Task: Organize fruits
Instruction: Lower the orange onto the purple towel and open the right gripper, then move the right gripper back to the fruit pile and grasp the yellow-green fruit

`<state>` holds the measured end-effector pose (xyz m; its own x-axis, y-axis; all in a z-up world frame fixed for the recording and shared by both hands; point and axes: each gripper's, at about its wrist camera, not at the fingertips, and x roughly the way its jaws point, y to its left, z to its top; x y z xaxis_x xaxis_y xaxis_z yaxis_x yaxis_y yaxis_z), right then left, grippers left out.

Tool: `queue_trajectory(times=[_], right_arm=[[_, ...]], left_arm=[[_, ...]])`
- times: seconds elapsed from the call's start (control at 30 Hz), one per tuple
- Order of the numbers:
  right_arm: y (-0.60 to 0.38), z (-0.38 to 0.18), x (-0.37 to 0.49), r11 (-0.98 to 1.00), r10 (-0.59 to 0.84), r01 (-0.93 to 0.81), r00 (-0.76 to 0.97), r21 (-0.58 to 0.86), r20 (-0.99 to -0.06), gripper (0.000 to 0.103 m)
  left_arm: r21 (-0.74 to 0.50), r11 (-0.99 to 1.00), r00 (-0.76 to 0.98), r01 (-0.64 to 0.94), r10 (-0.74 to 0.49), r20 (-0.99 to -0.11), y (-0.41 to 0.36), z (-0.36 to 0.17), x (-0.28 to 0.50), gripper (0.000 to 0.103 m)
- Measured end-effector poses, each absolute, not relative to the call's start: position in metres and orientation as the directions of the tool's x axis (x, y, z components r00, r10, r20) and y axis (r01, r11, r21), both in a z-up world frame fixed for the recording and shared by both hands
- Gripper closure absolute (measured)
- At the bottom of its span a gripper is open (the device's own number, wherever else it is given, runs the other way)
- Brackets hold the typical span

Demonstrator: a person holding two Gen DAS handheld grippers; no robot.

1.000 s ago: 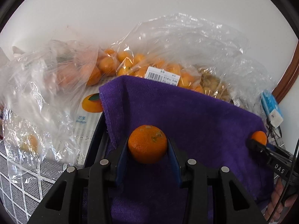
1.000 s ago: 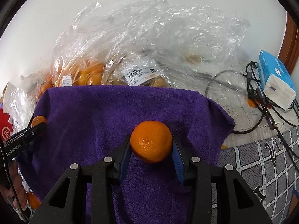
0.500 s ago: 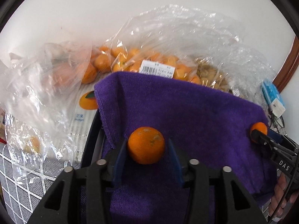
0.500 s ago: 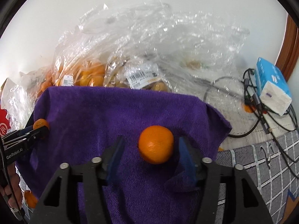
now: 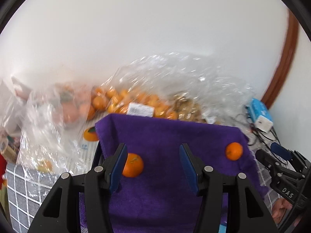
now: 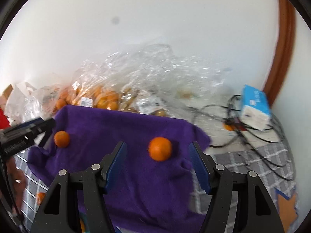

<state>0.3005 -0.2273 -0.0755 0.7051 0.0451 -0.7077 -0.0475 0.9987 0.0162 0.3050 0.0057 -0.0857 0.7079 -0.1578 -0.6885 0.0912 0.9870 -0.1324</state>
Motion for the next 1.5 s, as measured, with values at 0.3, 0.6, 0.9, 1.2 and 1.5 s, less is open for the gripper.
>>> queue_trajectory(times=[0.3,0.6,0.9,1.2,1.5], right_arm=[[-0.237,-0.05,0.236,0.998,0.046,-0.058,0.729,0.005,-0.683,0.037],[-0.225,-0.06,0.184,0.989,0.138,-0.133,0.716,0.06,-0.684,0.038],[-0.212,-0.083,0.149,0.983,0.168,-0.174,0.692,0.063,-0.702,0.044],[-0.197,-0.099,0.131,0.977,0.193,-0.2,0.679,0.075,-0.708,0.047],[-0.162,-0.137,0.135,0.957,0.228,-0.282,0.61,0.062,-0.759,0.058]], left_arm=[[-0.088,0.983,0.745,0.164,-0.182,-0.641,-0.004,-0.042,0.241,0.05],[-0.114,0.987,0.718,0.116,-0.163,-0.677,0.026,-0.062,0.176,0.05],[-0.163,0.985,0.694,0.053,-0.154,-0.704,0.06,-0.094,0.131,0.05],[-0.148,0.989,0.683,-0.021,-0.094,-0.725,0.086,-0.125,0.118,0.05],[-0.173,0.984,0.657,-0.031,-0.11,-0.746,0.098,-0.16,0.113,0.05]])
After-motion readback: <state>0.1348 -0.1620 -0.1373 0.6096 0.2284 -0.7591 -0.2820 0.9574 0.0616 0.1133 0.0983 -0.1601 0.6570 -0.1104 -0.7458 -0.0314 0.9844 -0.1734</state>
